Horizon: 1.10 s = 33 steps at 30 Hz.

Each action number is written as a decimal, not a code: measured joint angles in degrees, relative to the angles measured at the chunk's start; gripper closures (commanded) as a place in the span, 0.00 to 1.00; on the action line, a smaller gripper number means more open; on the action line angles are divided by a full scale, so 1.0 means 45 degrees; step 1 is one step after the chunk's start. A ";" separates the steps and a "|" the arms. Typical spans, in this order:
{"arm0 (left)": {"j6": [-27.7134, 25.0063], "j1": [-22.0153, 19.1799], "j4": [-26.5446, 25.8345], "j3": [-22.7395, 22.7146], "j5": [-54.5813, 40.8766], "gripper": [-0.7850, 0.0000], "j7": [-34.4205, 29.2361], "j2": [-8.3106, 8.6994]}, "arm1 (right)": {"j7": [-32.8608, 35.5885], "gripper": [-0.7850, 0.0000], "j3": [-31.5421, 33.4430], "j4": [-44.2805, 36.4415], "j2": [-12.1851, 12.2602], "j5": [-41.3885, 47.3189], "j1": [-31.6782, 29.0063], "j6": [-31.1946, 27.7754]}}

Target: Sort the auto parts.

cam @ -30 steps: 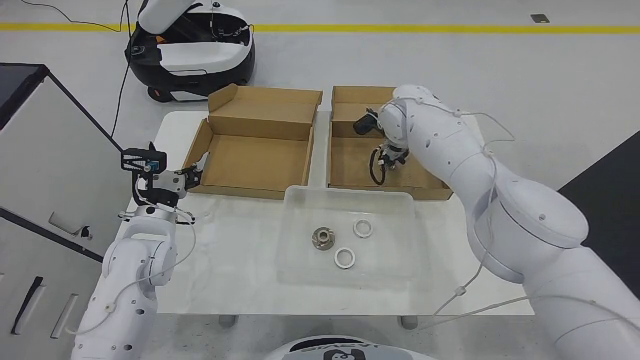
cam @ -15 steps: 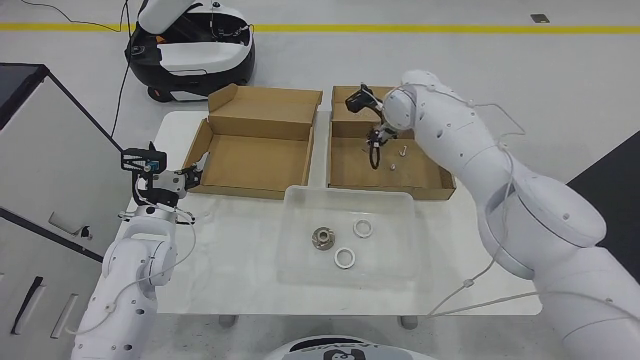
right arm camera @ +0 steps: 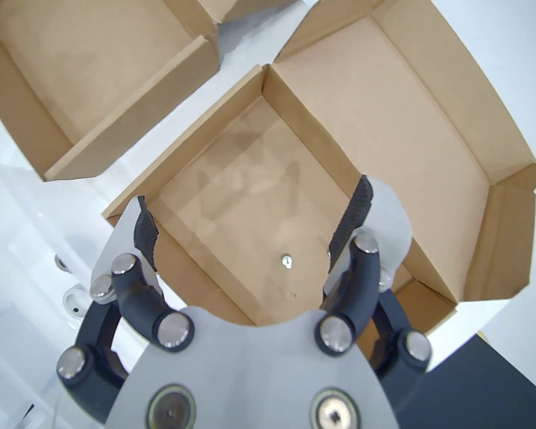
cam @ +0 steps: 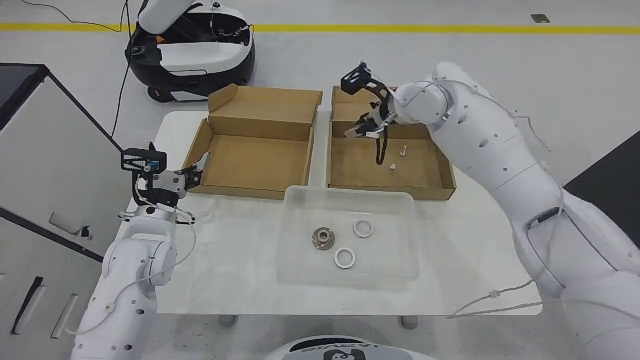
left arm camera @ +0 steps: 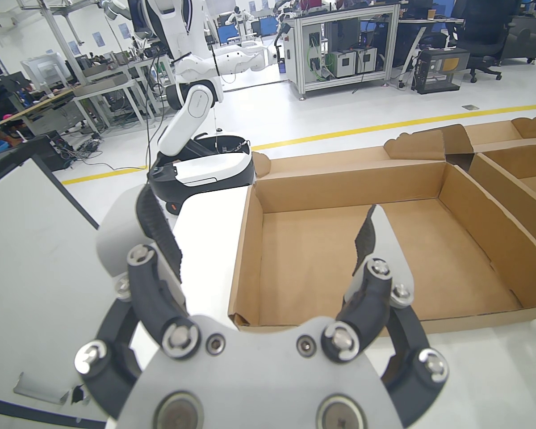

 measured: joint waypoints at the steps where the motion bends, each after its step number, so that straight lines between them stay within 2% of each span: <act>1: 0.0000 0.0000 0.0000 0.0000 0.0000 0.00 0.0000 0.0000 | 0.0203 0.00 0.0587 -0.0803 0.0286 0.0118 -0.0422 0.0006; 7: 0.0000 0.0000 0.0000 0.0000 0.0000 0.00 0.0000 0.0000 | 0.1559 0.00 0.3666 -0.4575 0.1462 0.1363 -0.2879 0.0078; 13: 0.0000 0.0000 0.0000 0.0000 0.0000 0.00 0.0000 0.0000 | 0.2820 0.00 0.6258 -0.6811 0.2091 0.4303 -0.4778 -0.0600; 22: 0.0000 0.0000 0.0000 0.0000 0.0000 0.00 0.0000 0.0000 | 0.4062 0.00 0.9327 -0.7661 0.2695 0.8268 -0.6635 -0.0990; 33: 0.0000 0.0000 0.0000 0.0000 0.0000 0.00 0.0000 0.0000 | 0.4975 0.00 1.2012 -0.6972 0.3174 1.2167 -0.7839 -0.0595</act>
